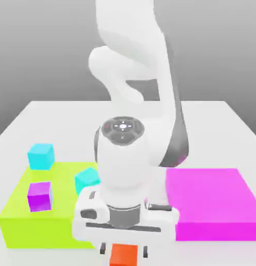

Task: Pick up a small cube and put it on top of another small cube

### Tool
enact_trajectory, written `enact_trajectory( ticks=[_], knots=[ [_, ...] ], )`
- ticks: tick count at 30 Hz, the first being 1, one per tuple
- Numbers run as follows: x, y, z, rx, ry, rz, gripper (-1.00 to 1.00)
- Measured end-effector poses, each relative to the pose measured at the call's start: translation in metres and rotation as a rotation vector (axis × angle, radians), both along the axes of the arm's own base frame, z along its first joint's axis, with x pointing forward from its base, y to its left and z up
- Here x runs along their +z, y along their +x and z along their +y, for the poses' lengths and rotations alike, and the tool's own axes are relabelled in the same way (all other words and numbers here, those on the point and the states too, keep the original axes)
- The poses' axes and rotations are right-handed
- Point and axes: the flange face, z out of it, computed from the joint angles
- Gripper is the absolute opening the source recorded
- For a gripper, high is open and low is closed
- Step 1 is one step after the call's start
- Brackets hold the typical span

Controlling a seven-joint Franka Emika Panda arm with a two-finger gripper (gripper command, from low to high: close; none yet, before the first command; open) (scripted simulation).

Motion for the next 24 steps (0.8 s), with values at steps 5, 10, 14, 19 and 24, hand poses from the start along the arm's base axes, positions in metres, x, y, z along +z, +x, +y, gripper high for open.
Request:
enact_trajectory(
  ticks=[5, 10, 14, 19, 24],
  knots=[
    [-0.005, 0.0, 0.0, 0.0, 0.0, 0.0, -1.0],
    [0.045, 0.0, 0.0, 0.0, 0.0, 0.0, -1.0],
    [0.09, -0.015, -0.017, -0.038, -0.007, 0.0, -1.0],
    [0.137, -0.045, -0.047, -0.116, -0.014, 0.001, -1.0],
    [0.176, -0.082, -0.065, -0.176, -0.011, 0.001, -1.0]
  ],
)
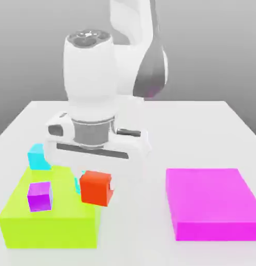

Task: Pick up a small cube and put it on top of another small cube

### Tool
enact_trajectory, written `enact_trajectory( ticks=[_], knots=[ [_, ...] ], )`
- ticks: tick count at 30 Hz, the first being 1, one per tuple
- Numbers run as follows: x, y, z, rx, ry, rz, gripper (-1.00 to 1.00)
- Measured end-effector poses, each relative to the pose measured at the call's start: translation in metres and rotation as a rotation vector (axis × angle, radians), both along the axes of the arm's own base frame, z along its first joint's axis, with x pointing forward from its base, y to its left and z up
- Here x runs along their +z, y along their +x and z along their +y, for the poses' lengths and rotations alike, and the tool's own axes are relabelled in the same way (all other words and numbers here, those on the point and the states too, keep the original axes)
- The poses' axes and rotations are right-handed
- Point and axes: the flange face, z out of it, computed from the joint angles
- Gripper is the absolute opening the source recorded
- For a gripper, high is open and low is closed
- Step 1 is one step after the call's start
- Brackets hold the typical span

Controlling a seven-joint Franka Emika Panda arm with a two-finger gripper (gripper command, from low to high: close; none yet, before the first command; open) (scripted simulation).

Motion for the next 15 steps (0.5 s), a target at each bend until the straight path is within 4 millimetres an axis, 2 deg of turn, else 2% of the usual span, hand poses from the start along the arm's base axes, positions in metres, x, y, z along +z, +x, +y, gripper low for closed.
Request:
enact_trajectory(
  ticks=[6, 8, 11, 12, 15],
  knots=[
    [0.034, -0.049, -0.018, -0.077, 0.013, -0.003, -1.0],
    [0.019, -0.053, -0.02, -0.086, 0.015, -0.003, -1.0],
    [-0.016, -0.055, -0.02, -0.088, 0.014, -0.002, -1.0],
    [-0.023, -0.056, -0.02, -0.089, 0.014, -0.002, 1.0],
    [-0.023, -0.056, -0.02, -0.089, 0.014, -0.002, 1.0]
  ],
)
